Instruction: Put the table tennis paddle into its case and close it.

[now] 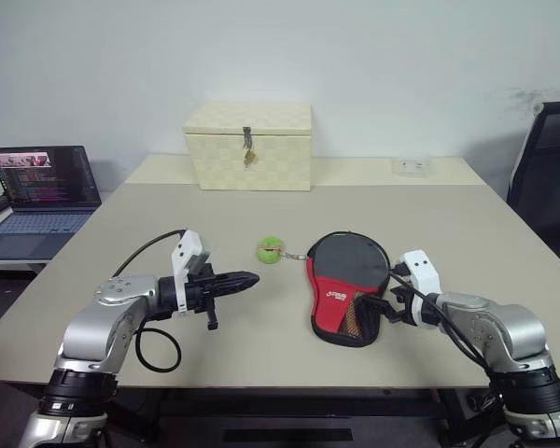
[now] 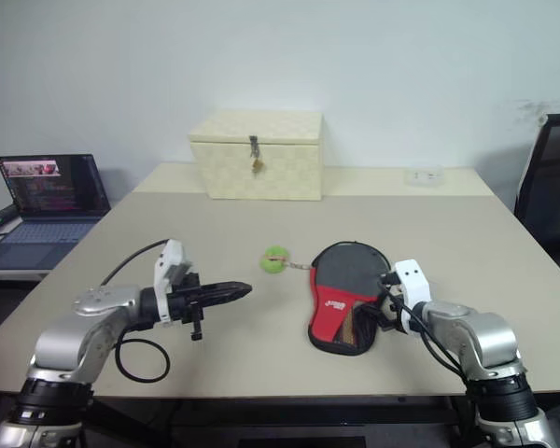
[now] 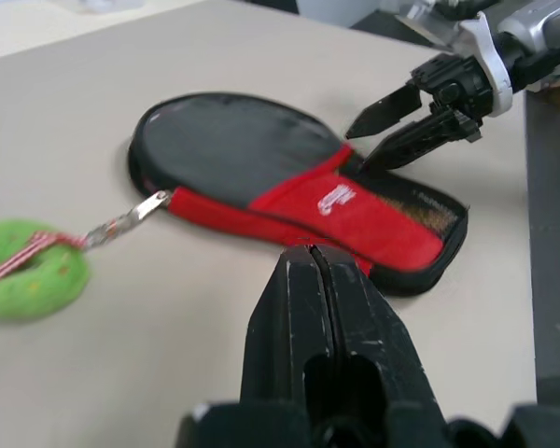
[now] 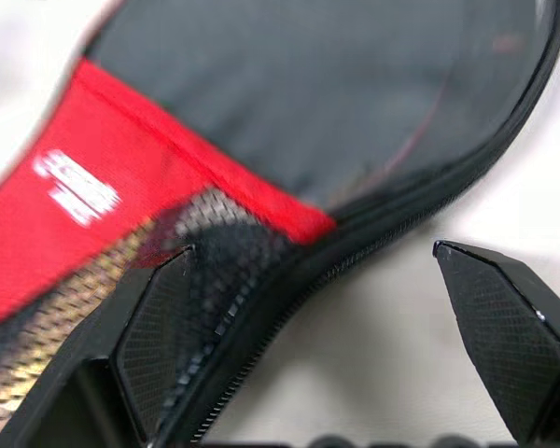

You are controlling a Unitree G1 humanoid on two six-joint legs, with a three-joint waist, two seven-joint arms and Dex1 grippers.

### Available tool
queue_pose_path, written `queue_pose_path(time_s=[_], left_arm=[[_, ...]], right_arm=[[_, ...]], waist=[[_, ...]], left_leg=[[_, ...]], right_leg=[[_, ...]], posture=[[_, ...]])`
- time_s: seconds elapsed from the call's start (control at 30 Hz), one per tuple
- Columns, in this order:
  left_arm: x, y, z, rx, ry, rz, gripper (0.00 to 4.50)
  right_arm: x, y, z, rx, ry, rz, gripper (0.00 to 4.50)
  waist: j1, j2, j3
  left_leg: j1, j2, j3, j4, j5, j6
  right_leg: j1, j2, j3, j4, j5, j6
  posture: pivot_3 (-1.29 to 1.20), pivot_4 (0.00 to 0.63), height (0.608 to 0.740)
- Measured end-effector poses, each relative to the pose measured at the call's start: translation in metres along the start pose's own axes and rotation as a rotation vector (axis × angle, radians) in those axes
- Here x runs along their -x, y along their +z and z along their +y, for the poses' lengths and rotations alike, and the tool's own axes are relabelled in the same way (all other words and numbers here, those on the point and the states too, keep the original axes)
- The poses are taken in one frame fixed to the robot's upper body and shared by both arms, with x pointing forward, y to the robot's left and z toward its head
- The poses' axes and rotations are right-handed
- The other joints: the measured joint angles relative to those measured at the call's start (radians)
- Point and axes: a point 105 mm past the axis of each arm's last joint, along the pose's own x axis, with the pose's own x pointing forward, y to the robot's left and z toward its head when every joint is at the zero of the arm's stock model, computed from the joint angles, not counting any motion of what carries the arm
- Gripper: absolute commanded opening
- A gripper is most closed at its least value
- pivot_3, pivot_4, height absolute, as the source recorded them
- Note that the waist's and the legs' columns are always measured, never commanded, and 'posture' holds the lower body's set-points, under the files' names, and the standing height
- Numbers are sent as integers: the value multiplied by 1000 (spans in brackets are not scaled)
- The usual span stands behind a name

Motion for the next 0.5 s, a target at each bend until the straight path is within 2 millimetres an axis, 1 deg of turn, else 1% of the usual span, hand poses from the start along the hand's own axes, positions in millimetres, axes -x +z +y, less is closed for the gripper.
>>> queue_pose_path(time_s=[0.3,0.37,0.43,0.5], left_arm=[[0,3,1,-6,17,-10,32],[0,3,1,-8,18,-11,0],[0,3,0,-8,18,-11,0],[0,3,0,-8,19,-11,0]], right_arm=[[-12,3,5,17,23,1,4500],[-14,2,6,9,31,3,4091],[-17,1,8,-10,38,5,3553],[-19,0,11,-18,45,4,2894]], waist=[[-4,-1,-1],[-7,-1,-1],[-9,-1,-1],[-11,-2,-1]], left_leg=[[1,0,2,0,0,0],[2,0,2,0,0,0],[4,1,2,0,0,0],[5,1,2,0,0,0]], right_leg=[[0,0,0,0,0,0],[1,0,0,0,0,0],[2,0,0,0,-1,1],[2,0,0,0,-1,1]], posture=[[0,150,740],[0,150,740],[0,150,740],[0,150,740]])
